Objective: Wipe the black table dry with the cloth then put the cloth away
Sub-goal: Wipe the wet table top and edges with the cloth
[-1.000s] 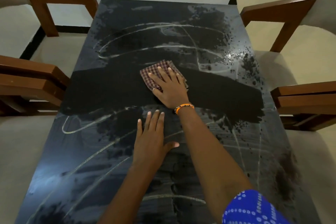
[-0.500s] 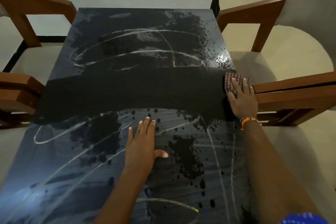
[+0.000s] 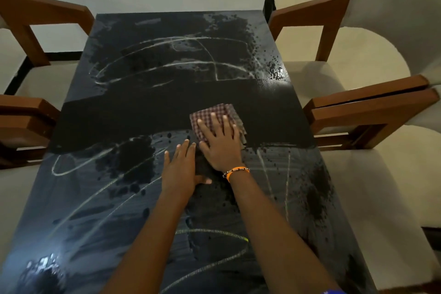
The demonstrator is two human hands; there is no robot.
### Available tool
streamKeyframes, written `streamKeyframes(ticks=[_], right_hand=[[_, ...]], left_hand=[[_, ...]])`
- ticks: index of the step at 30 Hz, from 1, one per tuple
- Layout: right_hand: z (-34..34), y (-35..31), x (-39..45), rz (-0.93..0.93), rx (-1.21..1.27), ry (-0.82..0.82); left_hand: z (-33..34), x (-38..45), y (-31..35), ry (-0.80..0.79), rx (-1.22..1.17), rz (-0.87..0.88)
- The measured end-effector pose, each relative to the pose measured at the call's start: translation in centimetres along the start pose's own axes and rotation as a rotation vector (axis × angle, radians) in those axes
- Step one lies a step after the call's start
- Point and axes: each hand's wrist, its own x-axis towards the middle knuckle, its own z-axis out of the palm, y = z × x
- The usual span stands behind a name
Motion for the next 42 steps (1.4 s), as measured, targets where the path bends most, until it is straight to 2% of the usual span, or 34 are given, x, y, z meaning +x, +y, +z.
streamKeyframes(ticks=[2,4,11,14,19,26,29,35,42], right_hand=[[-0.2,0.6,-0.7,-0.092,-0.032,-0.01],[-0.8,3.0,-1.7,-0.096,-0.061,0.011],[-3.9,13.6,-6.2,0.333,-0.055,0.12],[-4.6,14.3,-5.9,0.407,-0.077,0.204],[-3.5,12.0,-3.9,0.401,-0.066,0.119],[-0.2,0.2,-0.5,0.243,-0.07,0.1],[1.5,-6.2,1.5,0.162,-0.054,0.103],[5.5,-19.8,5.1,-0.004,-0.029,0.096],[9.1,-32.9,6.6,-0.157,-0.005,0.029]], left_hand=[[0.0,-0.1,0.0,-0.002,0.013,0.003],[0.0,-0.3,-0.1,-0.008,0.024,0.011],[0.2,-0.6,-0.1,-0.009,-0.012,-0.007],[0.1,-0.6,-0.1,-0.004,-0.037,-0.005],[0.6,-1.5,-0.5,0.023,-0.093,0.027],[1.0,-3.7,-4.0,0.129,-0.162,-0.004],[-0.3,-4.1,-7.9,0.168,-0.196,-0.043],[-2.2,-5.7,-19.2,0.291,-0.275,-0.237],[-2.5,-8.1,-28.3,0.289,-0.341,-0.393]])
